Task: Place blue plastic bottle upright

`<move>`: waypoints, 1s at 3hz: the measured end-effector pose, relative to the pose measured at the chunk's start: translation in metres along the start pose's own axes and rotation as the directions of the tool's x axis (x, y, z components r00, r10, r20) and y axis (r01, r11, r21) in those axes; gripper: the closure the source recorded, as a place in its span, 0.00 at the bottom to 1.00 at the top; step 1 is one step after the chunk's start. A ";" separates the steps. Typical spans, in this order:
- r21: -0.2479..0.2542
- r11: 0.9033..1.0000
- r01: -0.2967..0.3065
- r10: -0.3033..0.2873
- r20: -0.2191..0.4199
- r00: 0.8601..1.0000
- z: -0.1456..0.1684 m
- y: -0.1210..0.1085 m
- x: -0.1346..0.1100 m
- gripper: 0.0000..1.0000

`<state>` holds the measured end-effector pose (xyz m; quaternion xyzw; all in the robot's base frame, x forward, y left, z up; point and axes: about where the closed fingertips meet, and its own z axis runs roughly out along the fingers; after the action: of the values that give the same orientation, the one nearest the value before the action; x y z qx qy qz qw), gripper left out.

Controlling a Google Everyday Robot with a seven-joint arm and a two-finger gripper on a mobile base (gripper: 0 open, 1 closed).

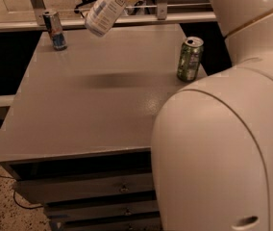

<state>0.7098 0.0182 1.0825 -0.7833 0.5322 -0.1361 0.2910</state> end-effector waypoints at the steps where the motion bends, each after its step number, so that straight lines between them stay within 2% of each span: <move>1: -0.006 0.990 0.139 -0.138 0.075 0.988 0.022 0.009 0.005 1.00; 2: -0.017 0.957 0.288 -0.284 0.122 0.951 0.026 0.027 0.020 1.00; 3: -0.003 0.896 0.445 -0.441 0.112 0.890 0.023 0.034 0.030 1.00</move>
Offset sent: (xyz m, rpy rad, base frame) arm -0.0069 -0.0642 -0.0556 -0.3908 -0.1968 0.8589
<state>0.7081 -0.0113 1.0409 -0.8943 0.3250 -0.1483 0.2694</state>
